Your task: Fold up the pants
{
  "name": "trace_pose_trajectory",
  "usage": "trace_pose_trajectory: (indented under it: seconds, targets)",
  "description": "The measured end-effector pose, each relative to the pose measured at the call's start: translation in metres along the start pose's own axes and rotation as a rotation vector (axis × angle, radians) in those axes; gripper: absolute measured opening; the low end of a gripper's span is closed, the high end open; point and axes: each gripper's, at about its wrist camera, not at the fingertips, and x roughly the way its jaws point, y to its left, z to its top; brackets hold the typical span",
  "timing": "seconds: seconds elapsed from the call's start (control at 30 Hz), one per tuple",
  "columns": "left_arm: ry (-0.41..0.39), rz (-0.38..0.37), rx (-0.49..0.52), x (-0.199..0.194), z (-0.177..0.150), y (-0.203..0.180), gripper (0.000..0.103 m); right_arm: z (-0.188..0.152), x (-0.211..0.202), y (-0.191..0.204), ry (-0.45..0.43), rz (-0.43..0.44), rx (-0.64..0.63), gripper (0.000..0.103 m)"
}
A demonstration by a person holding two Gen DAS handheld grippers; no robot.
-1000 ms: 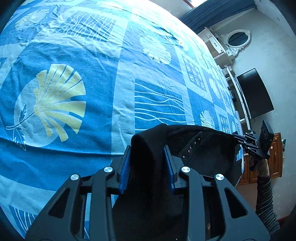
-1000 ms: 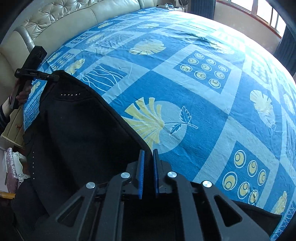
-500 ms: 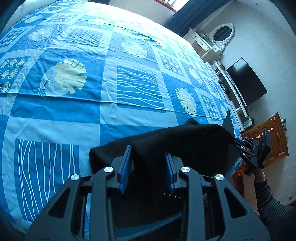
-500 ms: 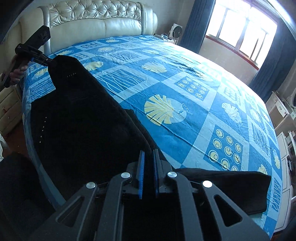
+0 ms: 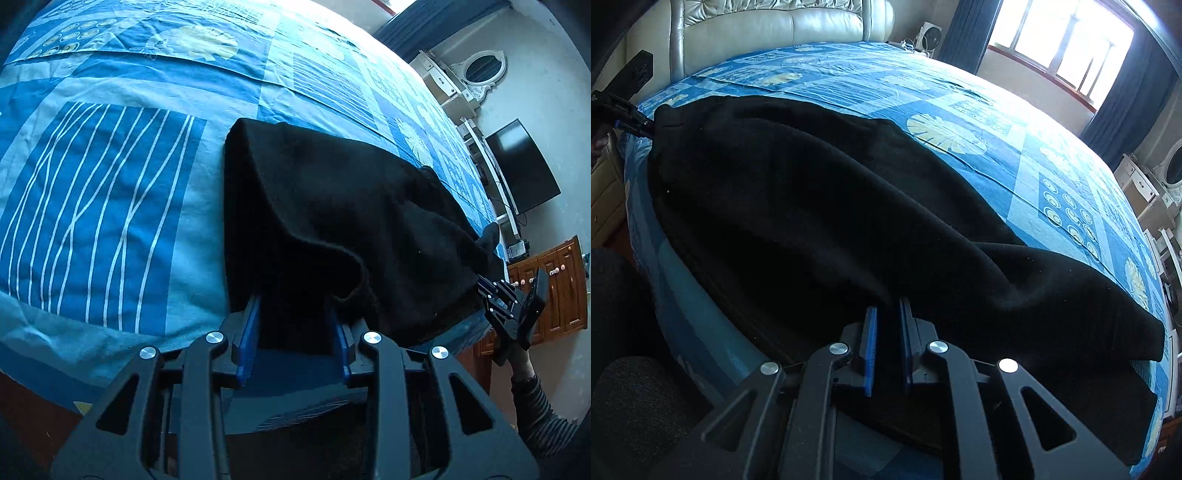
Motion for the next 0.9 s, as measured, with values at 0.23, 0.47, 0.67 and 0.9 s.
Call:
trace_pose_trajectory:
  seconds: [0.23, 0.47, 0.67, 0.9]
  targets:
    - [-0.08, -0.095, -0.17, -0.029, -0.026, 0.013, 0.06, -0.021, -0.026, -0.021, 0.004, 0.154, 0.268, 0.03]
    - [-0.127, -0.134, -0.289, -0.027, -0.042, -0.013, 0.065, -0.047, -0.035, -0.057, -0.072, 0.505, 0.754, 0.039]
    - [-0.132, -0.123, -0.405, -0.006, -0.037, -0.018, 0.065, -0.048, -0.029, -0.044, -0.059, 0.546, 0.811, 0.039]
    - [-0.169, -0.15, -0.477, -0.007, -0.035, -0.017, 0.065, -0.046, -0.025, -0.035, -0.043, 0.571, 0.799, 0.039]
